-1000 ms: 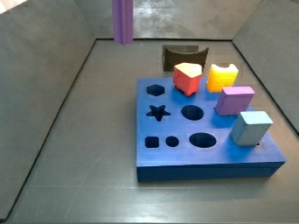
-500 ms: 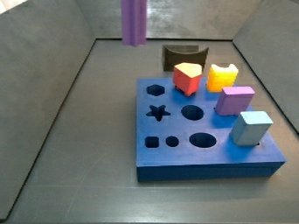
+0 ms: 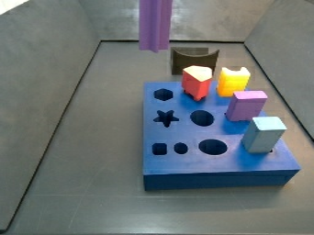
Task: Pick up the star object. Move up. Move to above the board. Insert the star object.
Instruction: Insert the star object.
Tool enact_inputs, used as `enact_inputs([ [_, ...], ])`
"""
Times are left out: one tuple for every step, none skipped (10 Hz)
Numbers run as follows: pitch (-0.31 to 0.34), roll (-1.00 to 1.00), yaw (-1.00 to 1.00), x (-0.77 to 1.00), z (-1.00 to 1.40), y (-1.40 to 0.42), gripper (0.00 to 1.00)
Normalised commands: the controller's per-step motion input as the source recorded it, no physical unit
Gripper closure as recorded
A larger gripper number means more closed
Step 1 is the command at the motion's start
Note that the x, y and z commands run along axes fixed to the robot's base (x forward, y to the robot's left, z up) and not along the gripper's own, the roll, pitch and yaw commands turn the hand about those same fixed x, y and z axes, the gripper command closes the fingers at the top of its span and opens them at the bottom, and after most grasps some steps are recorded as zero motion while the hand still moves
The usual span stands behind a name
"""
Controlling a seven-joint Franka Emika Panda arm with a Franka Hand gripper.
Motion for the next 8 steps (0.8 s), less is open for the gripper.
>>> enact_inputs([
  [-0.113, 0.23, 0.06, 0.00, -0.43, -0.21, 1.00],
  [-0.123, 0.30, 0.00, 0.00, -0.72, -0.37, 1.00],
  [-0.194, 0.17, -0.14, -0.05, -0.81, -0.39, 1.00],
  [-0.156, 0.19, -0.27, 0.00, -0.84, -0.39, 1.00],
  [-0.151, 0.21, -0.27, 0.00, -0.79, -0.33, 1.00],
  [-0.076, 0.28, -0.25, 0.17, -0.78, -0.21, 1.00],
  [0.000, 0.33, -0.24, 0.27, -0.72, -0.13, 1.00],
  [0.017, 0.40, -0.19, 0.44, -0.58, -0.06, 1.00],
])
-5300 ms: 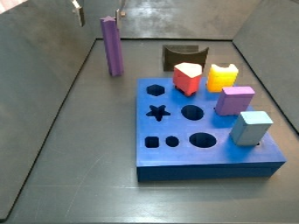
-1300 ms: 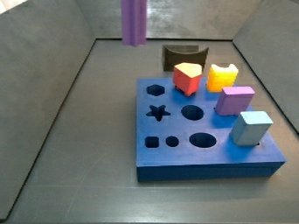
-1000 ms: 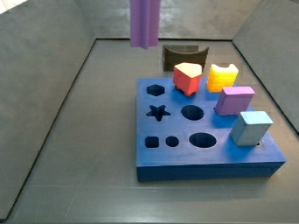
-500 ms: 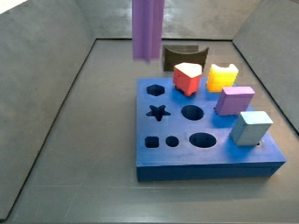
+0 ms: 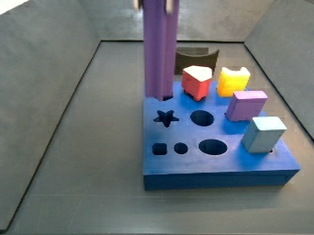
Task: Pick up the star object. Move up. Move to above the board. Insert the star object.
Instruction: Insert the star object.
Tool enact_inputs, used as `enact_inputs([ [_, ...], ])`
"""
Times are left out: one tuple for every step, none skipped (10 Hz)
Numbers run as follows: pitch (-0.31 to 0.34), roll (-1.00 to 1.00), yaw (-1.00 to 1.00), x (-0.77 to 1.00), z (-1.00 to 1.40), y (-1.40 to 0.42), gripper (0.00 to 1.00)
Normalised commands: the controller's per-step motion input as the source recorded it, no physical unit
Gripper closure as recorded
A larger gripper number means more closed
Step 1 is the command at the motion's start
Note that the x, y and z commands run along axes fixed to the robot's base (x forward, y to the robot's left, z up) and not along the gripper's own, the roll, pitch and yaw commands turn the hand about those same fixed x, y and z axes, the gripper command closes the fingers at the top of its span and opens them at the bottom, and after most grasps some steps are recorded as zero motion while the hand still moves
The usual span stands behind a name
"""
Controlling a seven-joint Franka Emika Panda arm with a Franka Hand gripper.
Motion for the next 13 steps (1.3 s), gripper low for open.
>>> enact_inputs([
  [0.004, 0.42, -0.08, 0.43, -0.51, -0.07, 1.00],
  [0.006, 0.40, -0.09, 0.39, -0.55, -0.10, 1.00],
  [0.036, 0.37, -0.11, 0.17, -0.51, -0.17, 1.00],
  [0.026, 0.02, -0.10, 0.01, -0.03, -0.02, 1.00],
  [0.010, 0.00, -0.01, 0.01, 0.00, 0.00, 1.00],
  [0.000, 0.00, 0.00, 0.00, -0.01, 0.00, 1.00],
  [0.000, 0.01, -0.18, -0.07, -0.10, -0.02, 1.00],
  [-0.027, 0.00, -0.27, -0.03, -0.13, -0.11, 1.00],
  [-0.014, 0.00, -0.27, -0.03, -0.09, -0.11, 1.00],
  [-0.019, 0.00, -0.23, -0.13, -0.04, -0.14, 1.00],
  [-0.006, 0.00, -0.14, 0.00, -0.09, -0.06, 1.00],
  [0.000, 0.00, -0.07, 0.01, -0.20, 0.00, 1.00],
  [0.000, 0.01, 0.00, 0.06, -0.24, 0.00, 1.00],
])
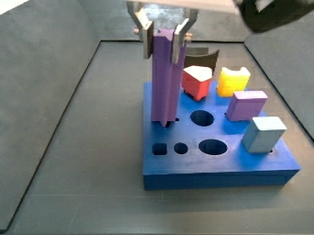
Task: Pick up the star object. Move up. Move to above the board. Insert the star object.
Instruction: Insert the star object.
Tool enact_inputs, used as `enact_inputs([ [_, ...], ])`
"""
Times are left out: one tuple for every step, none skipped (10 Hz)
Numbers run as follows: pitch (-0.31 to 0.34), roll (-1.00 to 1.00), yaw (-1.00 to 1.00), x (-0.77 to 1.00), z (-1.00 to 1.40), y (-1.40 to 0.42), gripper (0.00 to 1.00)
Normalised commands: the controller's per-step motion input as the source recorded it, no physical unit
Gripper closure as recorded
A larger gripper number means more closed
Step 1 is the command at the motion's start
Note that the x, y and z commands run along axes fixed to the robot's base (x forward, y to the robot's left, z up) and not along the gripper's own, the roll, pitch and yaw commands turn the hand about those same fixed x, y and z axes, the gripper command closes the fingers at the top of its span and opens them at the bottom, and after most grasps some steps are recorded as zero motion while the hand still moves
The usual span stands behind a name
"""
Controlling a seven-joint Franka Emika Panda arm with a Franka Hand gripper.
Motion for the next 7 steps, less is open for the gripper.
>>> enact_inputs([
  [0.000, 0.01, 0.00, 0.13, -0.28, 0.00, 1.00],
  [0.000, 0.01, 0.00, 0.14, -0.30, 0.00, 1.00],
  [0.000, 0.00, 0.00, 0.17, -0.35, 0.00, 1.00],
  [0.000, 0.00, -0.04, 0.29, -0.38, 0.00, 1.00],
  [0.000, 0.00, -0.04, 0.29, -0.42, 0.00, 1.00],
  [0.037, 0.06, 0.00, 0.22, -0.47, 0.00, 1.00],
  [0.004, 0.10, 0.00, 0.17, -0.69, 0.00, 1.00],
])
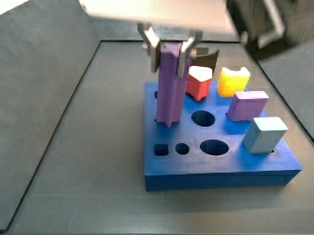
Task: Pick up the star object. Move up. Move to above the board. Insert the star object.
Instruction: Insert the star object.
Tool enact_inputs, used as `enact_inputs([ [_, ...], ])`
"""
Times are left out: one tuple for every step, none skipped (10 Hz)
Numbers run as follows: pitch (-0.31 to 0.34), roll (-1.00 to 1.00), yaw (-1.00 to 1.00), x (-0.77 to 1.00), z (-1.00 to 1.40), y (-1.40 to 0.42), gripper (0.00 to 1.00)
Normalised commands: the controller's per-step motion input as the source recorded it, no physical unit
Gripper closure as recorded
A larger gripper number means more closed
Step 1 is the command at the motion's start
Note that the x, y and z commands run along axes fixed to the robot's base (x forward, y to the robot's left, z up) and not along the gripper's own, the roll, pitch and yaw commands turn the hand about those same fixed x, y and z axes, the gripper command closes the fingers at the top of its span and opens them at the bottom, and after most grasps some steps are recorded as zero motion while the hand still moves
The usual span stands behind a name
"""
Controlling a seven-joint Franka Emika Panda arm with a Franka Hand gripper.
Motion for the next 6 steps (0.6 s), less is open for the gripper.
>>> enact_inputs([
  [0.000, 0.10, 0.00, 0.22, -0.91, 0.00, 1.00],
  [0.000, 0.09, 0.00, 0.22, -0.84, 0.00, 1.00],
  [0.000, 0.00, -0.01, 0.25, -0.57, 0.00, 1.00],
  [-0.046, -0.04, 0.00, 0.05, -0.14, 0.00, 1.00],
  [-0.073, -0.08, -0.05, 0.00, -0.10, 0.06, 1.00],
  [0.000, 0.00, 0.00, 0.00, 0.00, 0.00, 1.00],
])
